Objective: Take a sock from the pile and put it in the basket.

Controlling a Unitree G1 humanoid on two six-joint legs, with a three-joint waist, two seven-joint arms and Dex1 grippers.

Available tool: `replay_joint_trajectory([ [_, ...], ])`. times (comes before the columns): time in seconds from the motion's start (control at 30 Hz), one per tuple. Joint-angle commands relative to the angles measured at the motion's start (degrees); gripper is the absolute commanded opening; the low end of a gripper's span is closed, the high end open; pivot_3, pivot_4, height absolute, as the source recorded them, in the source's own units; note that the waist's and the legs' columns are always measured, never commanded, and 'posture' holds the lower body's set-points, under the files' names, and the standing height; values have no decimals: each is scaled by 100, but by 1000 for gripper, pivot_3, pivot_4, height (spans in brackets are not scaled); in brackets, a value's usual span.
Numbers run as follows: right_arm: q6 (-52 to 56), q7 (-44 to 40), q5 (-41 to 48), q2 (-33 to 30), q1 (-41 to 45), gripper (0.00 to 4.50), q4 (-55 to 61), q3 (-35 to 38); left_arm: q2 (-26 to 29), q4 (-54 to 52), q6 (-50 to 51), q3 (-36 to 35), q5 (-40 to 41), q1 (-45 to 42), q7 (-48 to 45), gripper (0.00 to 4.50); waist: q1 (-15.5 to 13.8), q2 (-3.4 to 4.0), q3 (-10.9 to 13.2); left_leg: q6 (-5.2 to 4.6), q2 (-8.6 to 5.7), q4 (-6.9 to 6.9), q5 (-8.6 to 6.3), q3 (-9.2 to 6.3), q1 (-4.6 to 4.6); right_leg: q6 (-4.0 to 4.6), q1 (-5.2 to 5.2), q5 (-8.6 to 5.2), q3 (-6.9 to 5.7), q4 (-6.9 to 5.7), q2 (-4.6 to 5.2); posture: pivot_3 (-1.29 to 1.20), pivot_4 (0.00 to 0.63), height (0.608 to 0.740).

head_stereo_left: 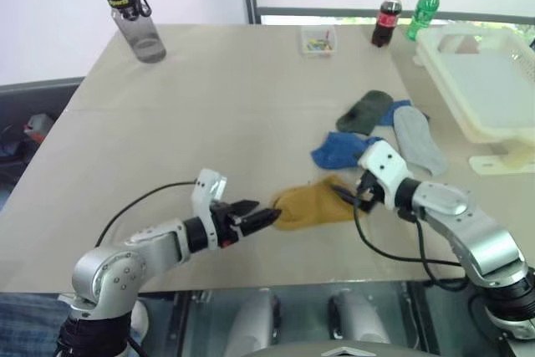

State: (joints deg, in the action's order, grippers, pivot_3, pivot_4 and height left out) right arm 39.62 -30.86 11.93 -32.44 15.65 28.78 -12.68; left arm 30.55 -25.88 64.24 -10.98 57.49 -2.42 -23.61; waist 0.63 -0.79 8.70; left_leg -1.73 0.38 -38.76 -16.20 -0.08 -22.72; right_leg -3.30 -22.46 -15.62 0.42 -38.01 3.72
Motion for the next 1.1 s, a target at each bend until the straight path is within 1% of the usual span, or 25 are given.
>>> replay_joint_trajectory([
  [0.03,-592,-69,-192,57,-126,4500,99,-152,-61,120,90,-151,152,-57,141,4437,-4,0,0,5,-1,0,3,1,0,0,0,0,-6,1,1,0,150,740],
  [0.17,-1188,-210,-642,-10,-295,4500,-226,-629,46,90,182,-189,227,-4,143,4437,3,0,0,12,-2,0,7,0,-1,0,0,0,-7,1,3,0,150,740],
  [0.3,-1354,-264,-923,77,-227,4500,-614,-877,122,215,215,-155,205,-39,96,4437,15,0,0,14,-1,0,8,1,1,0,0,0,-6,0,2,0,150,740],
  [0.43,-1447,-268,-1277,98,-196,4500,-877,-1071,-164,586,396,-138,506,-203,237,4437,2,3,-5,16,-1,0,9,1,5,0,2,0,-8,-1,1,0,150,740],
  [0.53,-1455,-264,-1342,186,-171,4500,-944,-1037,-218,824,624,153,328,-429,380,4437,-5,1,-7,15,-1,-2,9,-2,20,0,20,0,-13,0,2,0,150,740],
  [0.57,-1458,-268,-1356,207,-169,4500,-948,-1028,-220,864,665,232,276,-486,397,4437,-3,2,-6,5,-2,-2,3,-5,38,0,39,0,-17,3,3,0,150,740],
  [0.6,-1464,-275,-1377,224,-172,4500,-951,-1024,-223,898,692,288,251,-530,398,4437,-2,2,-6,-7,-3,0,-5,-6,74,1,80,-1,-17,8,4,0,150,740],
  [0.67,-1479,-268,-1441,257,-170,4500,-963,-1035,-302,1050,786,342,263,-654,445,4437,-2,2,-7,-9,-3,2,-6,-5,88,2,86,-2,-17,9,4,0,150,740],
  [0.8,-1432,-234,-1529,354,-186,4500,-920,-1027,-425,1317,1036,485,207,-894,476,4437,-9,7,-18,-8,-3,2,-5,-7,92,1,87,-1,-17,4,4,0,150,740],
  [1.1,-1360,-115,-1754,480,-289,4500,-820,-974,-668,1619,1351,769,496,-1340,-214,4437,-3,11,-21,-5,-7,3,-4,-8,89,1,86,-1,-17,6,9,0,150,740],
])
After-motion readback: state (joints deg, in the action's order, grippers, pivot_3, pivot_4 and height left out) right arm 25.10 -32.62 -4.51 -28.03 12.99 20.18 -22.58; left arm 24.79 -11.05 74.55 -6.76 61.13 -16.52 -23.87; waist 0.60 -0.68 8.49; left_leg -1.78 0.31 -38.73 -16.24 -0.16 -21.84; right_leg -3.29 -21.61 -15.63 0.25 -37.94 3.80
